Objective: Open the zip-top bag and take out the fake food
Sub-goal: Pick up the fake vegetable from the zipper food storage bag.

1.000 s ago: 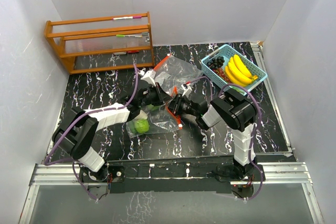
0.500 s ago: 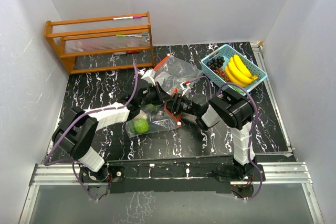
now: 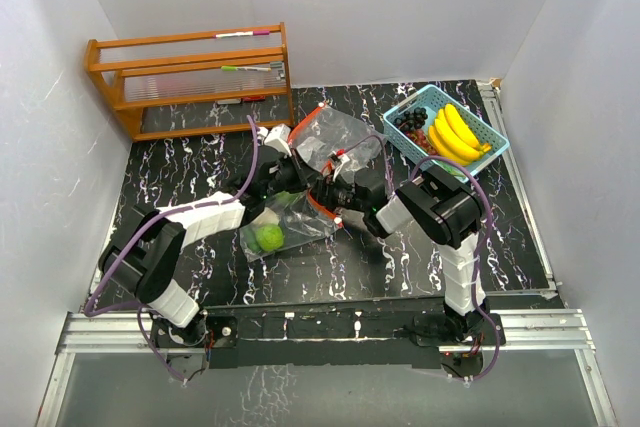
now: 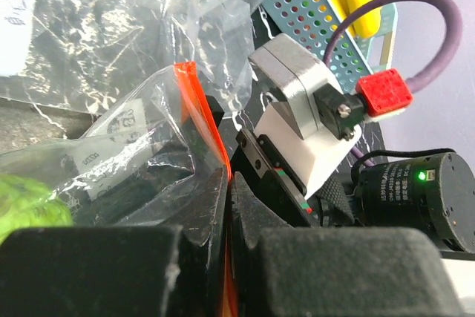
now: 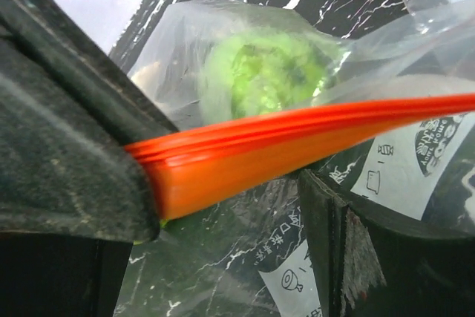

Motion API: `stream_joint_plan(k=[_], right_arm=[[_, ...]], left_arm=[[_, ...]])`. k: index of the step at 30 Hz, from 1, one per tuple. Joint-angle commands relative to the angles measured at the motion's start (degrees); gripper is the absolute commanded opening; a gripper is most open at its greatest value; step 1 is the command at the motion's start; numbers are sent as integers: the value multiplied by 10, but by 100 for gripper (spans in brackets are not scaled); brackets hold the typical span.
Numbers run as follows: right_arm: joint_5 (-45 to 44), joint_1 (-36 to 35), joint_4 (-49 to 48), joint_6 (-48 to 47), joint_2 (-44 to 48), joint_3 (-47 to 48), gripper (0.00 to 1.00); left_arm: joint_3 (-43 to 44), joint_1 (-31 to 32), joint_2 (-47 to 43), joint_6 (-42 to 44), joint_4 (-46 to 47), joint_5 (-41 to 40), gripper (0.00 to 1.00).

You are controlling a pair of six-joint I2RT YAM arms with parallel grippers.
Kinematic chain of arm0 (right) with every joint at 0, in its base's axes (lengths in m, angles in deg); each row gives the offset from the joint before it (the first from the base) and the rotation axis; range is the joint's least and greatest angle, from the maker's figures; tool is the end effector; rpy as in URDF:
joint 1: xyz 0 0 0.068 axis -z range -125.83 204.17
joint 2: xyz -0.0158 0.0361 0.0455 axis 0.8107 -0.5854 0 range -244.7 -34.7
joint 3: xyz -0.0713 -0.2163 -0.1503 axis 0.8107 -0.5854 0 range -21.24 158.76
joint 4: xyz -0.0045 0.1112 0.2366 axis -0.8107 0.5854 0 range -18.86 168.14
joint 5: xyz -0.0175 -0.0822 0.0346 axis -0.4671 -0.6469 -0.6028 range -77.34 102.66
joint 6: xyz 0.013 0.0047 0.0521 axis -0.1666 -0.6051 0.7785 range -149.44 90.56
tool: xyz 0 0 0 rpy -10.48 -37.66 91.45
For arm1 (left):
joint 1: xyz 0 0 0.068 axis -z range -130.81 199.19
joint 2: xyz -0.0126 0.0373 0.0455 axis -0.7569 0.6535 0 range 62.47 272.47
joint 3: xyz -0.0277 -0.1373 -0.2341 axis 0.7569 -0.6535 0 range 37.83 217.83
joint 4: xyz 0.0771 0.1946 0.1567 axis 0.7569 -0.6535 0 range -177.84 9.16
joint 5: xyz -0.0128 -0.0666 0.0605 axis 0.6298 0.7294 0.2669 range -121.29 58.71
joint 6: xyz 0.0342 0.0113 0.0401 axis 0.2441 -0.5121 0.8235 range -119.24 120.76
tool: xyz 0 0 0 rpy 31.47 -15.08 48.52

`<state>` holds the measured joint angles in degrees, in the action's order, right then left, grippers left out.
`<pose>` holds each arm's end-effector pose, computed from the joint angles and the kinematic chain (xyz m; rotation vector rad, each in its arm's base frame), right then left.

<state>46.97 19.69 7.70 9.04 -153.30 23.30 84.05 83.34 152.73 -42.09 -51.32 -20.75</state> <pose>0.2961 0.2276 0.1071 -0.4199 1.9153 1.4086 0.2816 -0.1987 0.2230 -0.0092 1.9682 -1.0877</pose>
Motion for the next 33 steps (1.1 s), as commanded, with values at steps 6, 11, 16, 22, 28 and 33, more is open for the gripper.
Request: stream_joint_plan(k=[6, 11, 16, 22, 28, 33], right_arm=[[-39, -20, -73, -33, -13, 36, 16], [-57, -22, -111, -41, -17, 34, 10], [-68, -22, -167, -7, -29, 40, 10], [-61, -26, -174, 10, -46, 64, 16], [-106, -26, -128, -37, -20, 53, 42], [-96, -26, -120, -34, -59, 92, 73]], left_arm=[[18, 24, -7, -10, 6, 56, 0], [21, 24, -13, -10, 2, 58, 0], [18, 26, -12, -29, 21, 66, 0], [24, 28, -6, -36, 24, 69, 0], [18, 29, -9, -36, 22, 62, 0], [14, 35, -5, -43, 29, 67, 0]])
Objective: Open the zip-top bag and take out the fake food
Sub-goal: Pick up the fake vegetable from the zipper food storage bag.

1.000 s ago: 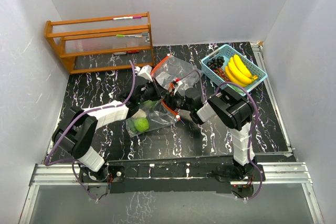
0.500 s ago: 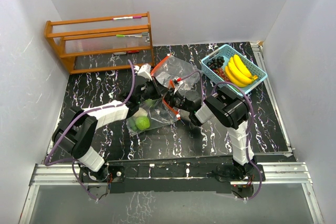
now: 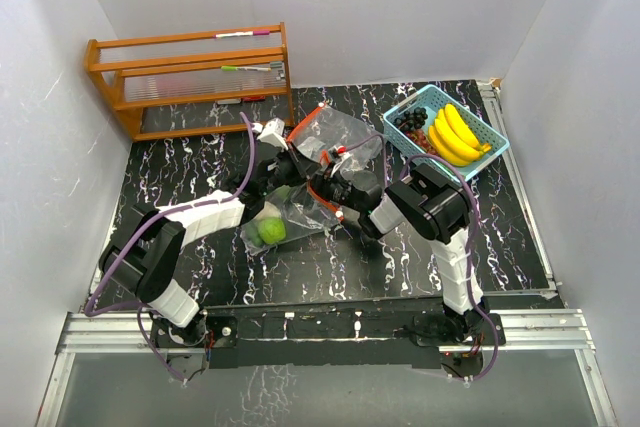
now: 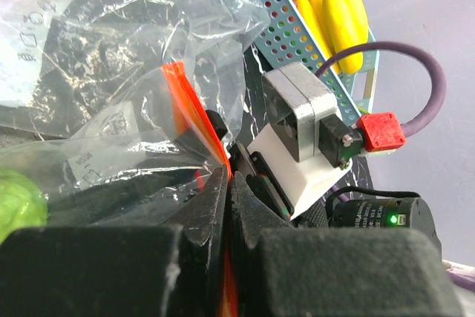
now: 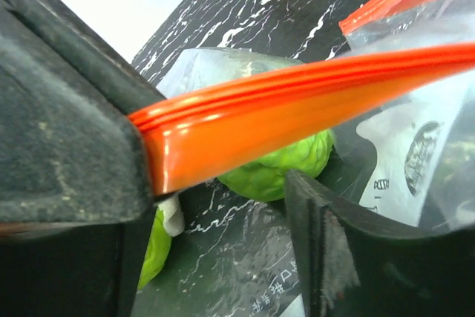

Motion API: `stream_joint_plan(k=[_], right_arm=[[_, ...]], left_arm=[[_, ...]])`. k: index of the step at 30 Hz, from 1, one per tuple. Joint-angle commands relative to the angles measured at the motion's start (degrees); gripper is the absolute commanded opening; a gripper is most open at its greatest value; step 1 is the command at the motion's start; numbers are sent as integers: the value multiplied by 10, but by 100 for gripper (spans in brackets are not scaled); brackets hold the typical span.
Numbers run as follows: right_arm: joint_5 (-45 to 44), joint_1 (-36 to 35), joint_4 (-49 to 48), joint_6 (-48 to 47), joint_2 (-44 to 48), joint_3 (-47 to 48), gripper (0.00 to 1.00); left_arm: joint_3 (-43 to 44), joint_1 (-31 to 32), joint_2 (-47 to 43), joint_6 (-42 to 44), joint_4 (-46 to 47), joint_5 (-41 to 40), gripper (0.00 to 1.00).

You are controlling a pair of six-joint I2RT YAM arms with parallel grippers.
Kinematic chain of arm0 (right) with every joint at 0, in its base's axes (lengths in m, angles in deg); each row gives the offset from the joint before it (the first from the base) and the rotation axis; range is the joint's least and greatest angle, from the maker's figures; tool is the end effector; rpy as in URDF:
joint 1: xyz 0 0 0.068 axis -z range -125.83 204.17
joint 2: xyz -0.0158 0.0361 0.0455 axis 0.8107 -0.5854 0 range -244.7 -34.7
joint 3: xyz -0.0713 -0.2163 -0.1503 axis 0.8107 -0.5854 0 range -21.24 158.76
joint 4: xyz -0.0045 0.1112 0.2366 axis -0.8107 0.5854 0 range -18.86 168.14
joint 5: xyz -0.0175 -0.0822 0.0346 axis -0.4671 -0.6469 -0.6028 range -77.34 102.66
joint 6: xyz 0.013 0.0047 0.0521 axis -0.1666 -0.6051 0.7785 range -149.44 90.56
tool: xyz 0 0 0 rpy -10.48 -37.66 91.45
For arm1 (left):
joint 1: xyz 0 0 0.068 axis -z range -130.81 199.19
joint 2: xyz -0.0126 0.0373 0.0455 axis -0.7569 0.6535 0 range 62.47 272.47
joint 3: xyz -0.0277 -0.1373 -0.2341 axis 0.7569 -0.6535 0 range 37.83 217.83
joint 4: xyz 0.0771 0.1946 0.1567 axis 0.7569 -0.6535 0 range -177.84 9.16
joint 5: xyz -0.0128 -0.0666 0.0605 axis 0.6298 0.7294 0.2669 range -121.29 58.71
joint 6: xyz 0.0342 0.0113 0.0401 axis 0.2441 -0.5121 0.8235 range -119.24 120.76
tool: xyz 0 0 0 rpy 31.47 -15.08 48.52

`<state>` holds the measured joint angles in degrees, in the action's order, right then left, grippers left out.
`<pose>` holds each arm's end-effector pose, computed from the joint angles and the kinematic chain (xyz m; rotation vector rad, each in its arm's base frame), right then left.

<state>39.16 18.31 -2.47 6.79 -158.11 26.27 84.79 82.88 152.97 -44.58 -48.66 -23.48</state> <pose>0.3060 0.2407 0.1066 -0.3872 1.7384 1.3127 0.2872 -0.1972 0.2307 -0.0874 1.9059 -1.0931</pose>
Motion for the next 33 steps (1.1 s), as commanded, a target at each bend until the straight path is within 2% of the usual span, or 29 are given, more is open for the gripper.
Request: stream_joint_plan(k=[1, 6, 12, 18, 22, 28, 33], right_arm=[[-18, -12, -21, -8, -18, 70, 76], [-53, -16, 19, -12, -30, 107, 87], [-54, -26, 87, -41, -76, 195, 90], [-90, -61, 230, -111, -109, 272, 91], [-126, -70, 256, -133, -109, 274, 83], [-124, -70, 240, -130, -88, 255, 59], [-110, -69, 238, -115, -61, 220, 51]], left_arm=[[8, 40, -6, -18, 2, 96, 0], [12, 41, 0, -22, 7, 102, 0], [24, 44, 15, -27, 12, 123, 0], [22, 45, 16, -33, 18, 136, 0], [23, 46, 8, -35, 21, 146, 0], [20, 46, -4, -21, -2, 130, 0], [17, 35, -19, -15, -15, 107, 0]])
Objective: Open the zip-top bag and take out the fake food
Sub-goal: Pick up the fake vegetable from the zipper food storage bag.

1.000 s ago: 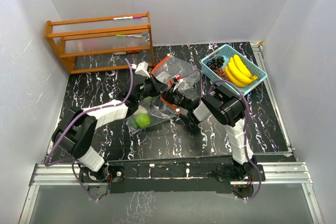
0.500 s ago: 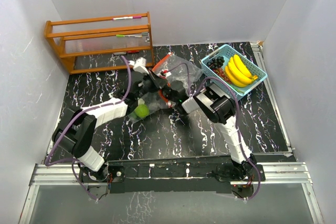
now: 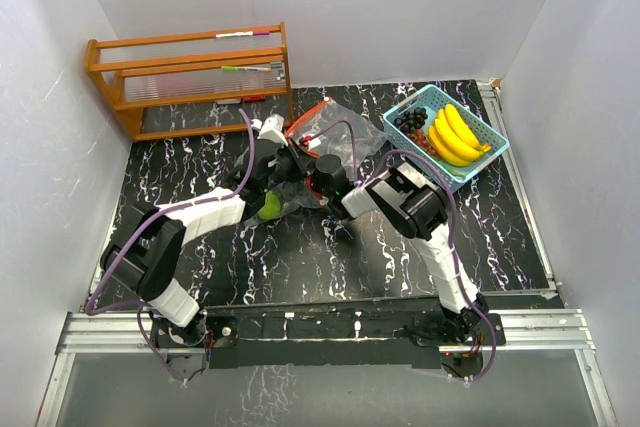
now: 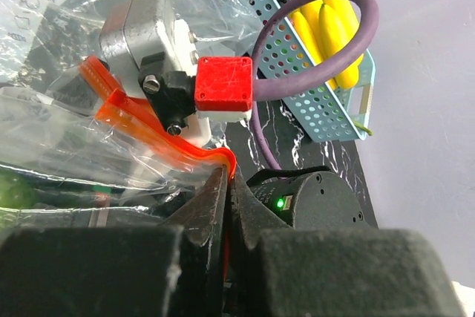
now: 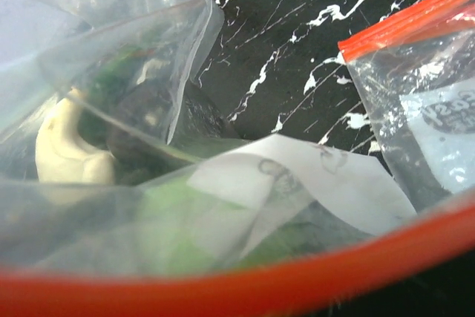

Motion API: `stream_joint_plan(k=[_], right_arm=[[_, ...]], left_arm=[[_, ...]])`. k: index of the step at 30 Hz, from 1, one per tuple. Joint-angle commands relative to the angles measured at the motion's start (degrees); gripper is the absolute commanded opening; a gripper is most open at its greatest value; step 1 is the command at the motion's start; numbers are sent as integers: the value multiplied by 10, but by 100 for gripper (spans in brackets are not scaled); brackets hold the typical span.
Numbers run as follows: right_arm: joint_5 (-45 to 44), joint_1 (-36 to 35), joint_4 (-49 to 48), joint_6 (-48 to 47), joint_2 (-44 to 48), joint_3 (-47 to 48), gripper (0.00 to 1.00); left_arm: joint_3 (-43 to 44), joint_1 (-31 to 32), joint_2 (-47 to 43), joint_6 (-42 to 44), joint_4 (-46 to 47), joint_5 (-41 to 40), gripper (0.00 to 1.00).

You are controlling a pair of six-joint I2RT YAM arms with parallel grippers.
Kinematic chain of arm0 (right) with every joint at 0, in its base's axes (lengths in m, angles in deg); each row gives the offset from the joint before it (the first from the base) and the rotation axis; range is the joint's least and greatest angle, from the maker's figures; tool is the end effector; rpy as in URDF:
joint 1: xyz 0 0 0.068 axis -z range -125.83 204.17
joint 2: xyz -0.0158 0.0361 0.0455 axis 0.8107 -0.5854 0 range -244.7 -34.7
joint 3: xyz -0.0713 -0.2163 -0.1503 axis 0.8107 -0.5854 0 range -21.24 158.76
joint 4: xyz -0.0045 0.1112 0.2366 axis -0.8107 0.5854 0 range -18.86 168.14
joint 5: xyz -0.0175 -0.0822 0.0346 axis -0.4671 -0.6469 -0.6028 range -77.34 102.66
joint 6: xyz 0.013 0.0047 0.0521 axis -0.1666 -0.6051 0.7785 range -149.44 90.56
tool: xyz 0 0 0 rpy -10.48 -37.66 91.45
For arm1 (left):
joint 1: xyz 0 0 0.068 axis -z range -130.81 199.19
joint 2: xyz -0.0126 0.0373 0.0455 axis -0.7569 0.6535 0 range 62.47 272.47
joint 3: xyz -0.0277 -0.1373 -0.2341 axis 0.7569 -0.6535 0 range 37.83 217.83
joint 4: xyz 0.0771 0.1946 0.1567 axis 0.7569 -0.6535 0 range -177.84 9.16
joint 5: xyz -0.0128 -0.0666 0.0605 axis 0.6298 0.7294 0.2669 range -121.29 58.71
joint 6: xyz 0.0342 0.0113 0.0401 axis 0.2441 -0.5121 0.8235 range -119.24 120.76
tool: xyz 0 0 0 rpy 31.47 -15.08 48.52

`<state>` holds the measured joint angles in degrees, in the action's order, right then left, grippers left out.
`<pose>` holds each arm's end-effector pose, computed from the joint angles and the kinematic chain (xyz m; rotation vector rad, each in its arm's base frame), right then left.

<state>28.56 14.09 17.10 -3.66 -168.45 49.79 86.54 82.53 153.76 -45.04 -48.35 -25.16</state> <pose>0.3574 0.3133 0.0976 -0.4453 1.7878 1.0685 0.2943 -0.1980 0.2367 -0.1200 1.8754 -1.0794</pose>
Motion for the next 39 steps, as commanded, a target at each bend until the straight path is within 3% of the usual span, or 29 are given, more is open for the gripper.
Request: stream_joint_plan(k=[1, 8, 14, 20, 33, 39], right_arm=[[-1, -24, 38, 0, 48, -28, 50], [31, -6, 10, 64, 122, -119, 46], [85, 44, 1, 123, 164, -166, 35], [132, 90, -44, 170, 201, -214, 35], [212, 156, -30, 195, 332, -258, 35], [209, 259, -2, 191, 402, -270, 35]], left_arm=[[-1, 33, -31, -10, -20, 120, 0], [-20, -29, -51, -9, -14, 135, 0], [-31, -42, -60, 15, -31, 130, 0], [-48, -49, -61, 13, -24, 123, 0], [-66, -45, 10, -16, 43, 128, 0], [-66, -45, 5, -6, 33, 123, 0]])
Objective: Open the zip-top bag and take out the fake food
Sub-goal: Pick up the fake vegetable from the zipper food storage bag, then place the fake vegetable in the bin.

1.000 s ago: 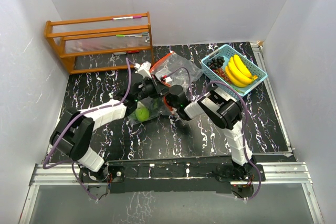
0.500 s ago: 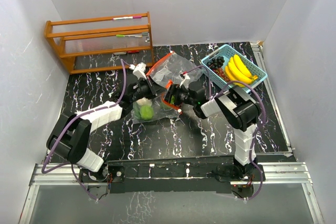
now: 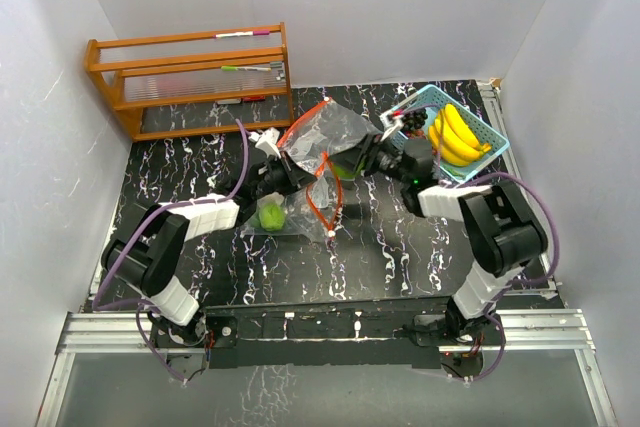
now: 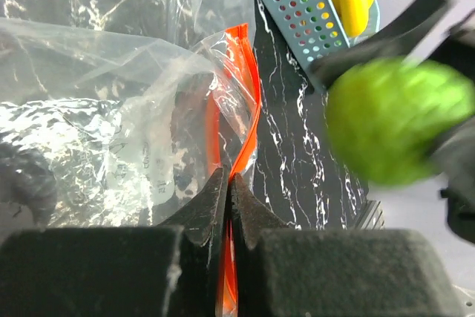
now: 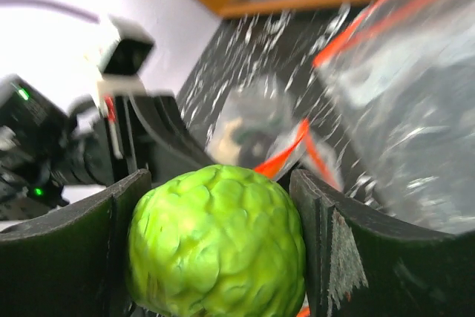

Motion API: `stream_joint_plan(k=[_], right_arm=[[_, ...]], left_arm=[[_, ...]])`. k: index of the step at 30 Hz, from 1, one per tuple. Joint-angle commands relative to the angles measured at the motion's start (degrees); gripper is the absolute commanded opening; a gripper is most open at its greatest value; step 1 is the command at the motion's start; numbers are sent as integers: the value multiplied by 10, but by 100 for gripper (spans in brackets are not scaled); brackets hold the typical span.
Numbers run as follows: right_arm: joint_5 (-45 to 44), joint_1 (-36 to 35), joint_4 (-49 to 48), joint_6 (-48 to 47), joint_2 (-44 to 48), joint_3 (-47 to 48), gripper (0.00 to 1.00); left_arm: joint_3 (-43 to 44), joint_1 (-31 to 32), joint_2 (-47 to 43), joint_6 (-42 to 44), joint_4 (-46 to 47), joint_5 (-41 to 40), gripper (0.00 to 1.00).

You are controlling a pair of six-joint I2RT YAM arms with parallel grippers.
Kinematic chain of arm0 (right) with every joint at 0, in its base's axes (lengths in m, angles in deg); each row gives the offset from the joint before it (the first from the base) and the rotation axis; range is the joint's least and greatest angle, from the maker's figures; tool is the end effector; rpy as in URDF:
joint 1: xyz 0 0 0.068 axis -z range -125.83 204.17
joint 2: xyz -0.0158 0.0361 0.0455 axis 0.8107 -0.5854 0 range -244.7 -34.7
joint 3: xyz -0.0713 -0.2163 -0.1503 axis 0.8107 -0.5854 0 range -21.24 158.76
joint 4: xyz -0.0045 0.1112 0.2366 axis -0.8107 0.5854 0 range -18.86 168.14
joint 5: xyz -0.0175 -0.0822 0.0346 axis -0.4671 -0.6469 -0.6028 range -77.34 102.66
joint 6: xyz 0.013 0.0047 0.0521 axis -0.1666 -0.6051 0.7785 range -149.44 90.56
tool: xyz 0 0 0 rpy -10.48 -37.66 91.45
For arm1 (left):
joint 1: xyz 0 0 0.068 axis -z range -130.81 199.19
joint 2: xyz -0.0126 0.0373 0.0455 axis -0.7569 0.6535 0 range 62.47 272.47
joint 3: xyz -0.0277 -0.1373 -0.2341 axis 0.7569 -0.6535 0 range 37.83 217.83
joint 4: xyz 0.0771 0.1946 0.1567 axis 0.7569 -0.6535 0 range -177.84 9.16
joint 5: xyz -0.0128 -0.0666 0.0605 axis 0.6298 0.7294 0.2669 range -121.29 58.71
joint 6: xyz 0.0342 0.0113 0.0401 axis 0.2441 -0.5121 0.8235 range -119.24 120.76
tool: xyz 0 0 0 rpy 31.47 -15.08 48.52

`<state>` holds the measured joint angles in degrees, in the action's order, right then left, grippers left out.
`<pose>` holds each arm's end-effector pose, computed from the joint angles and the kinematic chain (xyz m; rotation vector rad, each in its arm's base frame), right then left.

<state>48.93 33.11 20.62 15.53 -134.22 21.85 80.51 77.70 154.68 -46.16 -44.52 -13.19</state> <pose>0.3203 0.1458 0.1923 -0.1454 1.8493 1.3626 0.2934 -0.1718 0.2052 -0.0690 1.9635 -1.1905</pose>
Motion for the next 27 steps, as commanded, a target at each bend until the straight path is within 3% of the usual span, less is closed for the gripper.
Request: stream_joint_plan(k=[1, 4, 7, 13, 21, 25, 27], right_arm=[[4, 83, -20, -12, 68, 18, 35], [-41, 107, 68, -96, 91, 58, 35], [-157, 115, 163, -172, 110, 85, 35], [-335, 150, 247, -226, 129, 83, 35], [-371, 224, 292, -253, 106, 85, 34], [-370, 235, 309, -257, 86, 96, 13], [-372, 235, 309, -259, 79, 93, 10]], left_arm=[[-6, 4, -2, 2, -2, 6, 0], [-9, 4, 4, -5, 9, 14, 0], [-8, 4, 4, -7, 13, 17, 0], [-11, 4, -7, -2, 4, 14, 0], [-11, 7, 9, -13, 24, 32, 0], [-6, 8, 15, -14, 25, 37, 0], [-5, 9, 15, -13, 23, 38, 0]])
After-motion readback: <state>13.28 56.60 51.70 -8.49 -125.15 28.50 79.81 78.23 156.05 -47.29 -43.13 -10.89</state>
